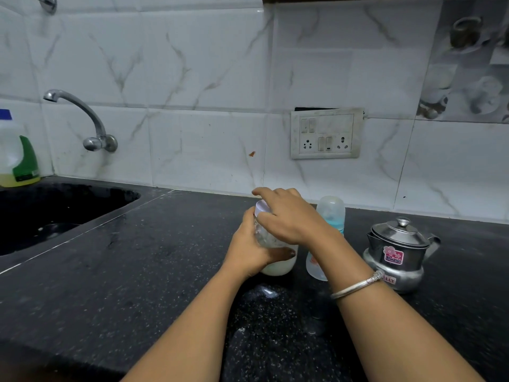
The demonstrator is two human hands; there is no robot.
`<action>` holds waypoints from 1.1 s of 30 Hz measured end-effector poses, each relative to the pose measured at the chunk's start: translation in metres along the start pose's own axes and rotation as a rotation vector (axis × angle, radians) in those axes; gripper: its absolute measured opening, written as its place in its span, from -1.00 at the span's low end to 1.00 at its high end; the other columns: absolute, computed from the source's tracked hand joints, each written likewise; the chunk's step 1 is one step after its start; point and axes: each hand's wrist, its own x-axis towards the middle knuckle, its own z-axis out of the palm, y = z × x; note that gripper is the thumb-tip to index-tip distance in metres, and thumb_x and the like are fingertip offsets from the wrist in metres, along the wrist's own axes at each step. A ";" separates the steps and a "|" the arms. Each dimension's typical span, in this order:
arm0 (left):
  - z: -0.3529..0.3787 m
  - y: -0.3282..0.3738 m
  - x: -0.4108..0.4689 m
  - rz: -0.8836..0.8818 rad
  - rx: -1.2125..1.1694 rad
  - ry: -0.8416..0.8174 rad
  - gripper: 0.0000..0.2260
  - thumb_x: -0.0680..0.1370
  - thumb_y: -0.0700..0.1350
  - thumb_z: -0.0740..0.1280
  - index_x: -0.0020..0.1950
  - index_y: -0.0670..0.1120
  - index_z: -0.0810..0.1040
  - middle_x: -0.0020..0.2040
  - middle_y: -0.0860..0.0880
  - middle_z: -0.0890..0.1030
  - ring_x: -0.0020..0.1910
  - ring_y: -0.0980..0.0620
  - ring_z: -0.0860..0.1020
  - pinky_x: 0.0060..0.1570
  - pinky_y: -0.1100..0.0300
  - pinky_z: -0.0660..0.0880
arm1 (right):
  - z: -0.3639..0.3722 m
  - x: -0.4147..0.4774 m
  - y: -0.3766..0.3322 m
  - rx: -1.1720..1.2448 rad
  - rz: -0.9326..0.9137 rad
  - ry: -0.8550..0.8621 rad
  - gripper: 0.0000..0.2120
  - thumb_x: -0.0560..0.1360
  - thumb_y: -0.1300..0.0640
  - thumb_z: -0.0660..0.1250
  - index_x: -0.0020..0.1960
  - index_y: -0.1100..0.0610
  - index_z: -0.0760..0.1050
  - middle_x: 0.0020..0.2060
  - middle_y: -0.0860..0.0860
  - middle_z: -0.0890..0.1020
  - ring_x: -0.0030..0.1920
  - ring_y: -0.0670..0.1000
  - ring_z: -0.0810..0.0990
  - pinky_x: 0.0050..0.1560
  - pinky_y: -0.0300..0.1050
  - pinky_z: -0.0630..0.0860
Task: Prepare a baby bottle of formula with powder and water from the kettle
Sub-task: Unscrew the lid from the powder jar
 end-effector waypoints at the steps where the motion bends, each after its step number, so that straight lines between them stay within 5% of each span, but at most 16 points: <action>1: 0.001 0.000 0.001 0.009 0.016 0.003 -0.18 0.13 -0.02 0.60 0.30 0.10 0.27 0.11 0.16 0.53 0.06 0.20 0.52 -0.07 0.22 0.51 | -0.001 0.000 -0.001 -0.037 0.000 0.006 -0.53 0.51 -0.01 0.10 0.42 -0.04 0.24 0.29 0.10 0.42 0.31 0.17 0.27 0.17 0.06 0.34; 4: 0.003 0.000 0.006 0.031 0.087 0.017 -0.22 0.07 0.11 0.54 0.24 0.08 0.35 0.05 0.19 0.56 0.01 0.19 0.57 -0.07 0.19 0.56 | 0.001 -0.002 -0.009 -0.216 0.081 0.092 -0.50 0.47 -0.26 0.13 0.28 0.02 0.38 0.21 0.13 0.42 0.21 0.20 0.37 0.05 0.04 0.36; 6: 0.003 -0.001 0.006 0.029 0.070 0.016 -0.28 0.13 0.02 0.57 0.22 0.12 0.36 0.04 0.19 0.57 0.01 0.18 0.58 -0.07 0.21 0.55 | 0.002 -0.001 -0.012 -0.298 0.146 0.120 -0.40 0.43 -0.36 0.15 0.22 0.08 0.38 0.11 0.15 0.45 0.13 0.22 0.42 -0.01 0.03 0.37; 10: 0.000 -0.005 0.001 -0.021 -0.015 0.015 -0.23 0.17 -0.10 0.62 0.26 0.16 0.31 0.08 0.17 0.56 0.08 0.17 0.54 -0.03 0.22 0.51 | 0.001 0.002 -0.007 -0.142 0.143 0.084 -0.54 0.47 -0.13 0.21 0.28 0.06 0.35 0.06 0.14 0.49 0.10 0.22 0.44 -0.08 -0.04 0.34; 15: 0.001 -0.003 0.001 -0.009 -0.021 0.010 -0.23 0.20 -0.11 0.61 0.30 0.08 0.28 0.07 0.20 0.53 0.03 0.26 0.52 -0.17 0.37 0.43 | -0.002 0.003 -0.002 0.061 0.099 0.005 -0.43 0.43 0.01 0.25 0.42 -0.01 0.23 0.18 0.11 0.47 0.23 0.17 0.40 0.04 -0.04 0.38; 21: 0.004 -0.008 0.006 -0.030 -0.007 0.020 -0.24 0.05 0.06 0.59 0.18 0.21 0.36 0.07 0.14 0.60 0.07 0.14 0.58 0.04 0.04 0.56 | 0.002 0.000 -0.005 -0.148 0.165 0.148 -0.42 0.38 -0.30 0.27 0.16 0.13 0.35 0.01 0.15 0.55 0.05 0.21 0.49 -0.14 -0.05 0.33; 26: 0.002 -0.007 0.000 -0.025 -0.046 0.009 -0.29 0.13 -0.07 0.60 0.16 0.15 0.33 0.05 0.12 0.57 0.01 0.21 0.57 -0.13 0.31 0.47 | -0.006 0.004 -0.002 0.097 0.152 0.099 -0.37 0.43 -0.08 0.31 0.42 0.07 0.20 0.20 0.15 0.50 0.22 0.18 0.43 0.05 -0.02 0.40; 33: 0.000 -0.006 0.000 0.019 -0.049 0.000 -0.24 0.22 -0.13 0.60 0.30 0.08 0.27 0.12 0.13 0.52 0.08 0.18 0.53 -0.08 0.33 0.45 | -0.023 0.004 0.000 0.468 0.082 0.178 -0.47 0.42 0.02 0.34 0.37 -0.09 0.31 0.31 0.07 0.43 0.28 0.04 0.39 0.04 -0.14 0.30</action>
